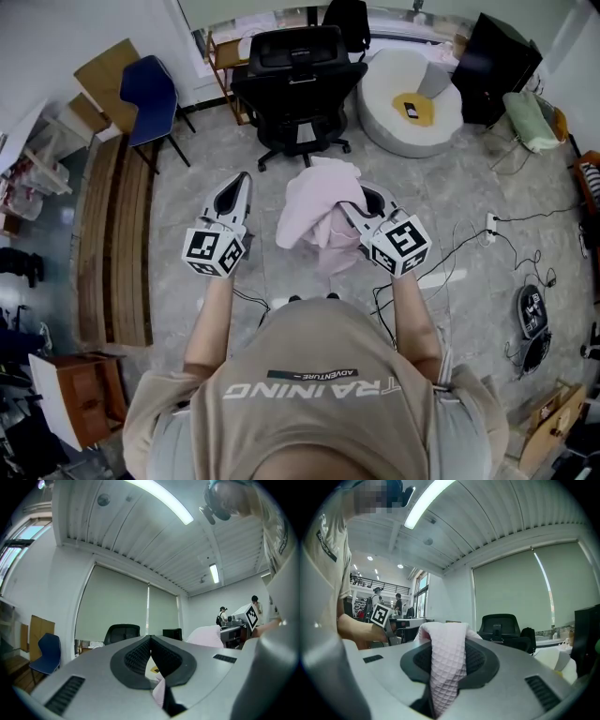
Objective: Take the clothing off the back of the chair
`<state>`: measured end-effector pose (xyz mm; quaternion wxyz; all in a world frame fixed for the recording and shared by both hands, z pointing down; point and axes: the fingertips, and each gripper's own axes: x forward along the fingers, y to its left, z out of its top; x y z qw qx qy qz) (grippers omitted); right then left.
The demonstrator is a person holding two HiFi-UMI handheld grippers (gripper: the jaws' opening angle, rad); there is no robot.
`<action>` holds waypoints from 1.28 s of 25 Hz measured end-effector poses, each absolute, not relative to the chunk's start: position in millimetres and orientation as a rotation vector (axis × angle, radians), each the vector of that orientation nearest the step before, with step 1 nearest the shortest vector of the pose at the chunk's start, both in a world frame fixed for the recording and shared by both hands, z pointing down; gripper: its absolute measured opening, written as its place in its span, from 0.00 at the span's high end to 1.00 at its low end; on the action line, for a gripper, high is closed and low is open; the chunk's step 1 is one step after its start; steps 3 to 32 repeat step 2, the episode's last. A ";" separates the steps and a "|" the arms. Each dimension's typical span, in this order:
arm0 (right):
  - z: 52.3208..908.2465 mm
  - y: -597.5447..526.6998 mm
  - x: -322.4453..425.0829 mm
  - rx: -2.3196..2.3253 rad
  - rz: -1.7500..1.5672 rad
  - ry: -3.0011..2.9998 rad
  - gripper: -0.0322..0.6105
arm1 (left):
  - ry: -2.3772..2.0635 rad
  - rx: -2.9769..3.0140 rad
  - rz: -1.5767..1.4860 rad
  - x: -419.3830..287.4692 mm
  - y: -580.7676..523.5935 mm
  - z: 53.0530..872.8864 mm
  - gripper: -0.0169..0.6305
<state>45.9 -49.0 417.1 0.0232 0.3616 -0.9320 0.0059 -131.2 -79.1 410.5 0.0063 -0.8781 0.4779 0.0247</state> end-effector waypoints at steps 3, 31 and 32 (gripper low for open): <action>417.8 -49.2 45.3 1.120 0.018 -2.883 0.77 | 1.496 -2.750 0.078 -132.3 -79.4 411.4 0.95; 417.8 -49.2 45.3 1.120 0.018 -2.883 0.77 | 1.496 -2.750 0.078 -132.3 -79.4 411.4 0.95; 417.8 -49.2 45.3 1.120 0.018 -2.883 0.77 | 1.496 -2.750 0.078 -132.3 -79.4 411.4 0.95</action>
